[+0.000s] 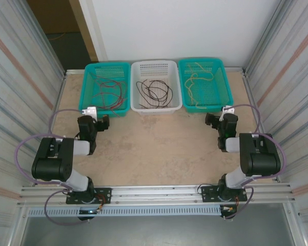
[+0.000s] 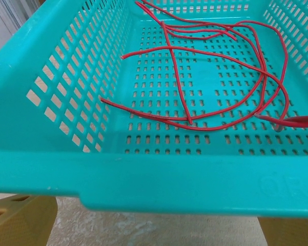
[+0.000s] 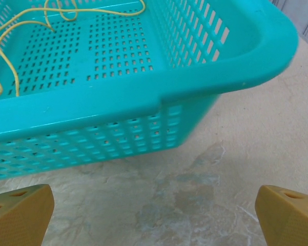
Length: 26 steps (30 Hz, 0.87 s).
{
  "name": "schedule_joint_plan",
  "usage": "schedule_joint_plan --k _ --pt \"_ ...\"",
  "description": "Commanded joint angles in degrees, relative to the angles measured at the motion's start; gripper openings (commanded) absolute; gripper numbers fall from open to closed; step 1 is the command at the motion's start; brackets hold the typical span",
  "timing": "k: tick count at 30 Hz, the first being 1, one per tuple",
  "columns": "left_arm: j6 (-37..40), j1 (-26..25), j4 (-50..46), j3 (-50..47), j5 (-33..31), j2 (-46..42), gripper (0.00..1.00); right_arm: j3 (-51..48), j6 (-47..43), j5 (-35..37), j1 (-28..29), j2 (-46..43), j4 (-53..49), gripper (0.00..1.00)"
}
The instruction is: Untangle the cables
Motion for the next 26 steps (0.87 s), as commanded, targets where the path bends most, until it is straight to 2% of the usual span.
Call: schedule_joint_plan --k 1,19,21,26 --pt "1.68 -1.12 1.19 0.85 -2.59 -0.34 0.99 0.65 -0.52 1.87 0.5 -0.2 1.05 0.99" --pt "1.75 -0.99 0.66 1.02 -2.32 -0.28 0.99 1.32 -0.5 1.33 0.3 0.08 -0.13 0.99" --pt "1.75 -0.99 0.57 1.19 -2.24 -0.23 0.99 3.15 -0.86 -5.91 -1.77 0.98 -2.47 0.99" --pt "1.58 -0.84 0.3 1.27 -1.81 -0.28 0.99 1.59 -1.66 -5.48 -1.01 -0.15 -0.7 0.99"
